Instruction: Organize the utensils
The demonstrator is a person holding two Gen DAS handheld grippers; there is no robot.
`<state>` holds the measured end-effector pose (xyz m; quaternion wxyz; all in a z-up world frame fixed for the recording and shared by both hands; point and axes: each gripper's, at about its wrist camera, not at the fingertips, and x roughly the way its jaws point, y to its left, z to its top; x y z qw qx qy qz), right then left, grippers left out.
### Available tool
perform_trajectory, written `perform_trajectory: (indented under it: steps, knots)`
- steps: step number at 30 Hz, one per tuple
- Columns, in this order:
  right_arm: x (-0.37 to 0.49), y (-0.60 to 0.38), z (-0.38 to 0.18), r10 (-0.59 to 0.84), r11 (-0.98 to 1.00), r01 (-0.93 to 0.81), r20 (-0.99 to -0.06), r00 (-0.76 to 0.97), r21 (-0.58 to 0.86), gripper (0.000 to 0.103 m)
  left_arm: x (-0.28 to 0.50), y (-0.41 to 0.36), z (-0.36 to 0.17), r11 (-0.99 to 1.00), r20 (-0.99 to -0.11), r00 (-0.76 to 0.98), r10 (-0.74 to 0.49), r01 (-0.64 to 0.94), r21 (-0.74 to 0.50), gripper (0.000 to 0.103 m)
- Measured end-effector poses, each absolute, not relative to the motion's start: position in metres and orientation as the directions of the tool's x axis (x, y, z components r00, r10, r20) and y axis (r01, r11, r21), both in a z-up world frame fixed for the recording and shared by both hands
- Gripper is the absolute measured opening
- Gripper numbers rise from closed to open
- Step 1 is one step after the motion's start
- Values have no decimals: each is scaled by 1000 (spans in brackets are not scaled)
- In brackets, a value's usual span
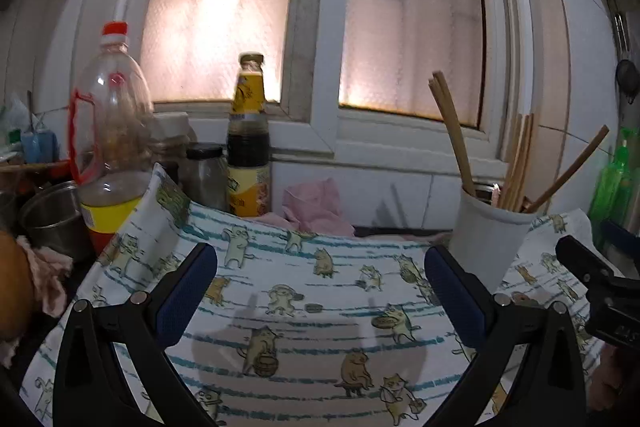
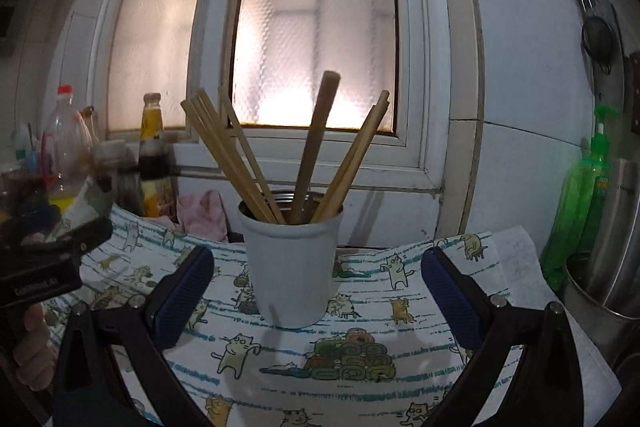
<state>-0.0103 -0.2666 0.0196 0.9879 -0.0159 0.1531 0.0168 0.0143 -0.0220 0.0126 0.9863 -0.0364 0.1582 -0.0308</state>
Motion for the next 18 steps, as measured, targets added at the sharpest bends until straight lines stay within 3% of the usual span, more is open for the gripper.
perform_trajectory:
  steps: [5,11,18]
  knots:
    - [-8,-269,18,-24,999,14,-314,949,-35,103,10,-32,14,1000,-299,954,-18,14,-17,103]
    - [-11,-265,18,-44,998,27,-306,951,-61,103,12,-26,13,999,-312,950,-18,3,-48,103]
    - [-7,-265,16,32,999,-42,-340,940,-22,103,10,-29,14,999,-303,953,-33,24,-34,103]
